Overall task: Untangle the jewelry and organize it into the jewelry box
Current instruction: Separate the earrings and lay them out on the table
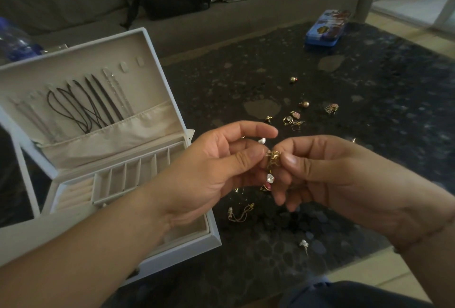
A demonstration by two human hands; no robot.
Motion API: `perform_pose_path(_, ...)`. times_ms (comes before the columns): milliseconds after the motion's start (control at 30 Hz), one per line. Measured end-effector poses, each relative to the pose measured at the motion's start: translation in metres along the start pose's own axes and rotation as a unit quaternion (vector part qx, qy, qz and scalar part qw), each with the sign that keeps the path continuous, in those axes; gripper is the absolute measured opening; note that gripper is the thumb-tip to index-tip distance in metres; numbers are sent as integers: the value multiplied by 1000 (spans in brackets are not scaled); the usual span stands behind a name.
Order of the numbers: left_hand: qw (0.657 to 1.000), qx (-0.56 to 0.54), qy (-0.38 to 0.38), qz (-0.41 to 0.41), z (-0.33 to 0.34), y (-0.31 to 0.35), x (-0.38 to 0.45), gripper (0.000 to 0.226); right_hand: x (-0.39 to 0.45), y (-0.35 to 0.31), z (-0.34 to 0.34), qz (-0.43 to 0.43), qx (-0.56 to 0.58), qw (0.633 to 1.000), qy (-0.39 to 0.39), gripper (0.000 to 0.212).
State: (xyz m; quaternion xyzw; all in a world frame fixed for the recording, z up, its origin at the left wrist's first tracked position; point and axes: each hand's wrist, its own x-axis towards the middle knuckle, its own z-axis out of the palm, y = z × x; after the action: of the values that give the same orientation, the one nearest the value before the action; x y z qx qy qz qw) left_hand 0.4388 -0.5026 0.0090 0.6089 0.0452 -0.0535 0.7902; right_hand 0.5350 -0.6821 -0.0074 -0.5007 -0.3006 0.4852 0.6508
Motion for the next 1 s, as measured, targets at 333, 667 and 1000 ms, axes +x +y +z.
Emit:
perform_pose_path(333, 1000, -3, -4, -6, 0, 1, -5, 27, 1, 0, 4, -20, 37, 999, 22, 20)
perform_pose_path(667, 992, 102, 57, 47, 3, 4, -8, 15, 1, -4, 17, -83, -168, 968, 168, 16)
perform_pose_path(1000, 977, 105, 174, 64, 8, 1, -11, 24, -1, 4, 41, -214, -301, 871, 324, 4)
